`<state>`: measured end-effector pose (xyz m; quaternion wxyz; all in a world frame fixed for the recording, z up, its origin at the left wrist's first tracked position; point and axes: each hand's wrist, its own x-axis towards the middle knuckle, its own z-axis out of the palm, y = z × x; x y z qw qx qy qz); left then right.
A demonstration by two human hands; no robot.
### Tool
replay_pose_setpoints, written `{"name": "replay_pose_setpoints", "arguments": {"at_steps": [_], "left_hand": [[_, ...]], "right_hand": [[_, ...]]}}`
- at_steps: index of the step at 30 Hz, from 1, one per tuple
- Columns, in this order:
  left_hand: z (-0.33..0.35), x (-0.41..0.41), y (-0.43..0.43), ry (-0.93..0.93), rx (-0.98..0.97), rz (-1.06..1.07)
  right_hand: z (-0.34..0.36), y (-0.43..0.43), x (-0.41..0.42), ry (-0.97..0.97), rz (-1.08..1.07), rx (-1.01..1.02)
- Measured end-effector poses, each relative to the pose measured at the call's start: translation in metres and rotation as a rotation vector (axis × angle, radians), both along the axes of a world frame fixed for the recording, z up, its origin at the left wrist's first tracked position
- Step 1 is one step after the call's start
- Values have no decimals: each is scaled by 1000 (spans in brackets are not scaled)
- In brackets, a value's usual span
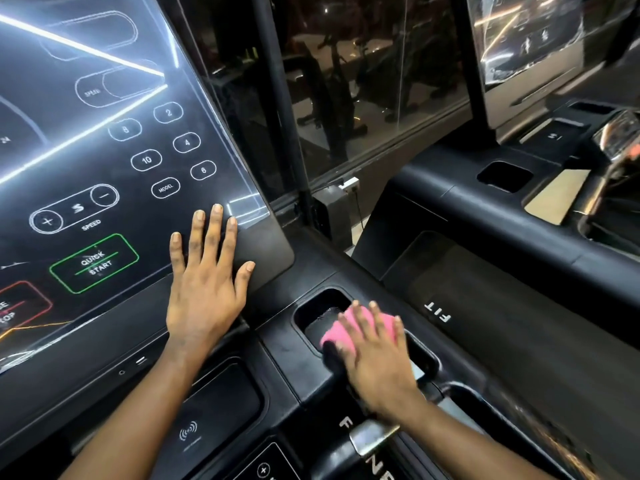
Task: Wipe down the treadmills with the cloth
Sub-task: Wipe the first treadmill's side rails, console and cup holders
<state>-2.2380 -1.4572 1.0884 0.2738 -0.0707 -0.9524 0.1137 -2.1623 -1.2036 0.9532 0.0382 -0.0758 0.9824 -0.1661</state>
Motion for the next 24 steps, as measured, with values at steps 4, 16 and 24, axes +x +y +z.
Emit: {"name": "replay_pose_setpoints", "arguments": {"at_steps": [4, 16, 24], "left_hand": [[1, 0, 1, -5, -24, 10], [2, 3, -1, -12, -17, -5], [1, -1, 2, -12, -55, 11]], "right_hand": [[0, 10, -48, -7, -139, -4], [-1, -1, -16, -97, -375, -42], [3, -16, -168, -177, -200, -26]]}}
